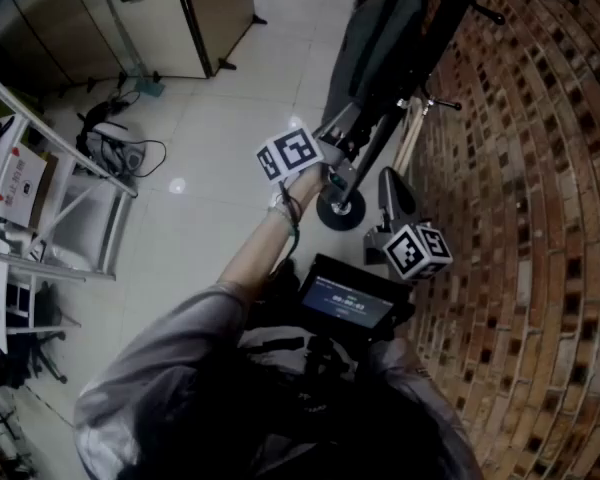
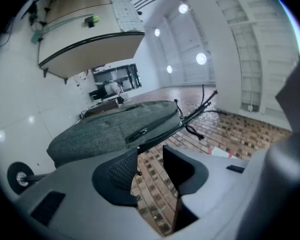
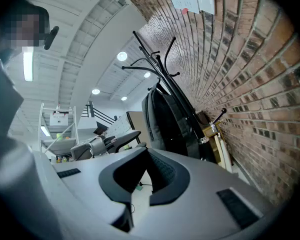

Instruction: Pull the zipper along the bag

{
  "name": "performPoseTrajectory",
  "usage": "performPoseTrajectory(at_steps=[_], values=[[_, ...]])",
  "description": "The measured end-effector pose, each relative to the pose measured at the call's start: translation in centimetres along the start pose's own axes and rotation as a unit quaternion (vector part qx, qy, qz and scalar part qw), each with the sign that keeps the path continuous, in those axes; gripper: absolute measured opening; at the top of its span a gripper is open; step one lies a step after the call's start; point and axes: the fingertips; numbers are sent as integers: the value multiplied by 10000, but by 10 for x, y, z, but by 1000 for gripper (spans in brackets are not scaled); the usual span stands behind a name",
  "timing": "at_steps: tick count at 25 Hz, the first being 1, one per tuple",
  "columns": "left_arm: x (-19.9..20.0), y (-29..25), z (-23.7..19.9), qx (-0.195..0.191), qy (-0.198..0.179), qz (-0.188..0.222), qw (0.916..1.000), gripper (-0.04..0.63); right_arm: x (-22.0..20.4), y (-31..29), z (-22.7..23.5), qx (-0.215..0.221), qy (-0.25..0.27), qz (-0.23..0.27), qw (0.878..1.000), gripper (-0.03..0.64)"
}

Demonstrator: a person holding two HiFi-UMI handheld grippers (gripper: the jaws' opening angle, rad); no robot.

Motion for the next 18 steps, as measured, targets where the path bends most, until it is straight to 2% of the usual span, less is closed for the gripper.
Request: performPoseTrajectory(at_steps=[3, 8, 14, 18], values=[[12, -9, -12, -8, 235, 162, 9996, 146, 3, -7, 5, 9, 26, 54, 10000, 5], [16, -21, -23, -26, 455, 160, 9988, 146, 9, -21, 14, -99, 22, 111, 9999, 5], [15, -31, -28, -19, 522, 67, 9986, 146, 12, -37, 15, -125, 92, 73, 9999, 5], [20, -36, -25, -124, 595, 159, 9980, 146, 7, -41, 26, -82, 18, 40, 10000, 5]])
Point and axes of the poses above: the fingertips, and each gripper's own axes: y backward along the fingers, z to its right, x out of its top, and after that the axes turned 14 degrees about -y, right-handed
